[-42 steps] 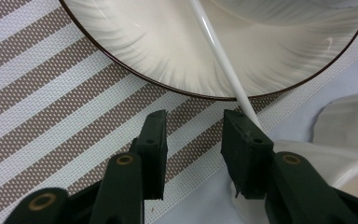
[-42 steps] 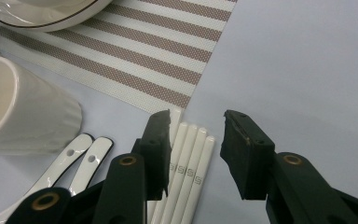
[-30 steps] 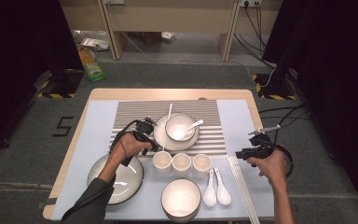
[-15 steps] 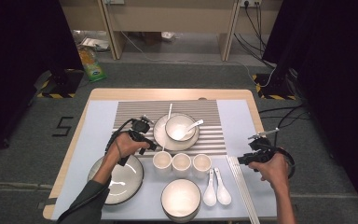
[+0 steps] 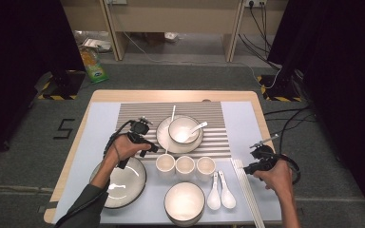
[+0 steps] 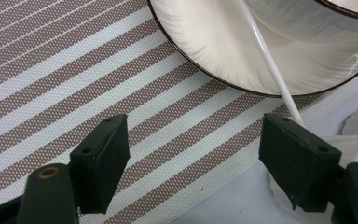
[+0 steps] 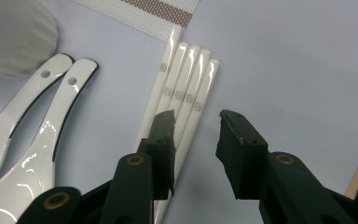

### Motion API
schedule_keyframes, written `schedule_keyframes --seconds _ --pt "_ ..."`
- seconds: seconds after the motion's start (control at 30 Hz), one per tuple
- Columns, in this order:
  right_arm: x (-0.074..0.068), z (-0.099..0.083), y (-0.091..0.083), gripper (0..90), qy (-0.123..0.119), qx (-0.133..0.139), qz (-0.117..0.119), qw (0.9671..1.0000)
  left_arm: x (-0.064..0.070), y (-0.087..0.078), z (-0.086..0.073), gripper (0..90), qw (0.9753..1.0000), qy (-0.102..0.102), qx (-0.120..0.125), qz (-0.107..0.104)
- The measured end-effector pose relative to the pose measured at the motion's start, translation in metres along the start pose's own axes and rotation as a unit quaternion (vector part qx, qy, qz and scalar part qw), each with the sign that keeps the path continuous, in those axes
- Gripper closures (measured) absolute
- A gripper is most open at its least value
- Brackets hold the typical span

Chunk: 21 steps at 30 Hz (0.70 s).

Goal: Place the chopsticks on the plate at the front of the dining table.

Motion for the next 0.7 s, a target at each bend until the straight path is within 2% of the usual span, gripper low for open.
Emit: schedule_keyframes --seconds 0.7 --pt "-0.0043 -0.0085 0.0106 68.5 -0.008 -0.030 0.005 0.9995 -0.0035 -0.0008 -0.0001 23.3 1.0000 -0.003 0.001 0.000"
Point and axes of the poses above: each handheld gripper's, and its own axes: y roughly forward along the jaws, z roughly out of its top, x roughly to its right, the point moved 1 cm from there along y, roughly forward along the jaws, and after that the axes turned 6 degrees about -z, right-handed, at the moved point
